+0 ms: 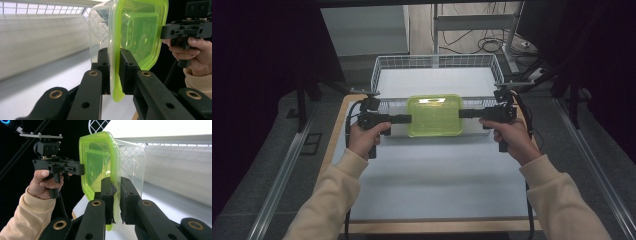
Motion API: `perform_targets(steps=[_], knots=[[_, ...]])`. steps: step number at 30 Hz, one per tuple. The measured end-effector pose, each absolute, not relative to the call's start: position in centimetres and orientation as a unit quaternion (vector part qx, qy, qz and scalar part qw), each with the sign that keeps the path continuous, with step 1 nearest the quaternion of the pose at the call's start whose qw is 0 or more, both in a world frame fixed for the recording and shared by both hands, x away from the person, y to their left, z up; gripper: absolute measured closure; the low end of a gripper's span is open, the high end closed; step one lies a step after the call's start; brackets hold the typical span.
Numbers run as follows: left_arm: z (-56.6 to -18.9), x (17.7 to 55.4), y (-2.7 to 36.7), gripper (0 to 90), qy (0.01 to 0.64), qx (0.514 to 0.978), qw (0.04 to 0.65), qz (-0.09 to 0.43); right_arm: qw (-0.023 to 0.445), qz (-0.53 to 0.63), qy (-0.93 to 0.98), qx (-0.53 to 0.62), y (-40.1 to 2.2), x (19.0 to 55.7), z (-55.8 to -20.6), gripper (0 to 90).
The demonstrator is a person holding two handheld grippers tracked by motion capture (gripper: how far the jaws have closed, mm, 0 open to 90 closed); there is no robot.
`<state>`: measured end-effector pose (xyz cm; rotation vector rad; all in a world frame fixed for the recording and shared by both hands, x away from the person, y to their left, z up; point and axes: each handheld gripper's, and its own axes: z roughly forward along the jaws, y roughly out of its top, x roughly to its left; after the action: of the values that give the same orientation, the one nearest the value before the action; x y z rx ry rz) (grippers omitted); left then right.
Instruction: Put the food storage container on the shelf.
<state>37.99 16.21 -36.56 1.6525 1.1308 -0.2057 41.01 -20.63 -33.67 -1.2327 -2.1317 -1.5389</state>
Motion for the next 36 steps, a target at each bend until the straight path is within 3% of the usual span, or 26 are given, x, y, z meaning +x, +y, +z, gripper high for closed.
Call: perform_targets(steps=[36], knots=[[-33.2,44.0,15.9,80.7,0.476,0.7,0.528,-0.066,0.104,-0.539,-0.711,-0.44,-20.7,46.2,-31.7,82.2]])
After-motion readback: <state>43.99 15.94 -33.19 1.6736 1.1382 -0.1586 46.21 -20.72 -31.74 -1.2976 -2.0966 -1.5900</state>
